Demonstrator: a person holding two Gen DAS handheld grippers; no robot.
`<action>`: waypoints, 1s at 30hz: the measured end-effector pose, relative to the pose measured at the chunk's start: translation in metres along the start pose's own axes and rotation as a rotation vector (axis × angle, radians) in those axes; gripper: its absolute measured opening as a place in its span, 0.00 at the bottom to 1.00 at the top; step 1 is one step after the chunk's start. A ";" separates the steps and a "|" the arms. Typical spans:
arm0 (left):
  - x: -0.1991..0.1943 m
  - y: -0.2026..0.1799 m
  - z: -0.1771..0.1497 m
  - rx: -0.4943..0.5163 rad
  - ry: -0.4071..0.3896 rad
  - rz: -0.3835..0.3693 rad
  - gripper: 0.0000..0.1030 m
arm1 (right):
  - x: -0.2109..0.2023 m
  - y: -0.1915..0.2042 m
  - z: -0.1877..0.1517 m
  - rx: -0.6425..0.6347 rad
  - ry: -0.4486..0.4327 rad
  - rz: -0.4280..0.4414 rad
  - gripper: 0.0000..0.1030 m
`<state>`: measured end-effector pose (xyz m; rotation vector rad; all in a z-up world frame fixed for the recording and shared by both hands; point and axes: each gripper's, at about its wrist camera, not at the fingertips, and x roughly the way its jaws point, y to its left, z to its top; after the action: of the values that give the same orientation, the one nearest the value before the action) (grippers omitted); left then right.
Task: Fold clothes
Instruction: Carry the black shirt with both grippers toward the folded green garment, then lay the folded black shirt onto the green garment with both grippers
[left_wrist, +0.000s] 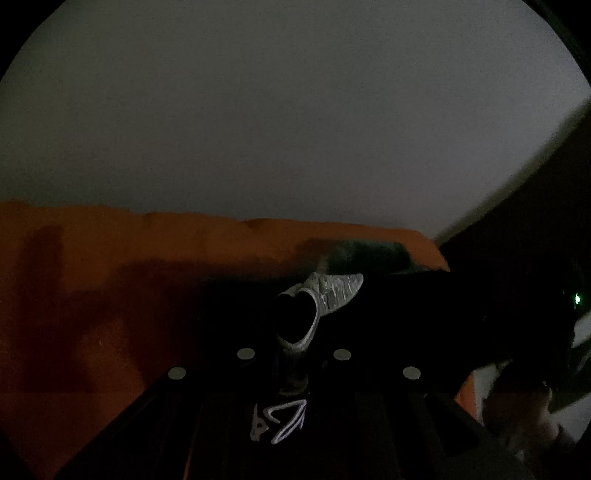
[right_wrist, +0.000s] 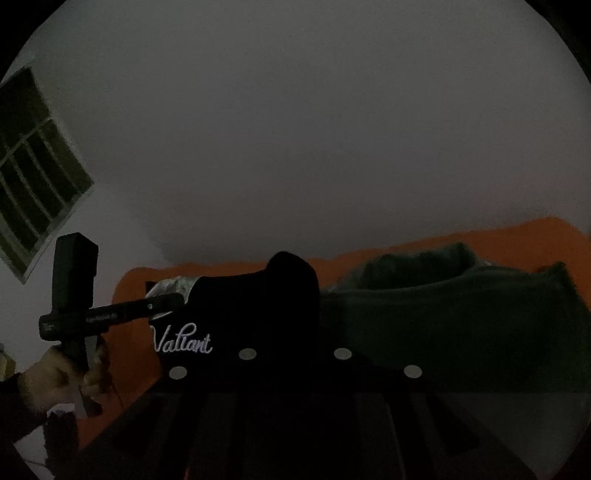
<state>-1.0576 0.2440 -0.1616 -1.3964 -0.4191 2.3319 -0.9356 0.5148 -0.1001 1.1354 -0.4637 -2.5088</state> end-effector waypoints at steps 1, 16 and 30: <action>0.003 -0.004 0.002 -0.009 0.011 0.013 0.11 | 0.011 -0.007 0.004 0.014 0.020 -0.009 0.09; 0.006 0.087 -0.001 -0.434 0.019 0.154 0.43 | 0.087 -0.067 0.031 0.091 0.076 -0.285 0.27; 0.044 0.018 -0.049 -0.204 0.061 0.193 0.41 | 0.084 -0.015 -0.079 -0.117 0.181 -0.223 0.00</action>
<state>-1.0355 0.2518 -0.2255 -1.6656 -0.5380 2.4470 -0.9299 0.4795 -0.2105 1.4197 -0.1466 -2.5451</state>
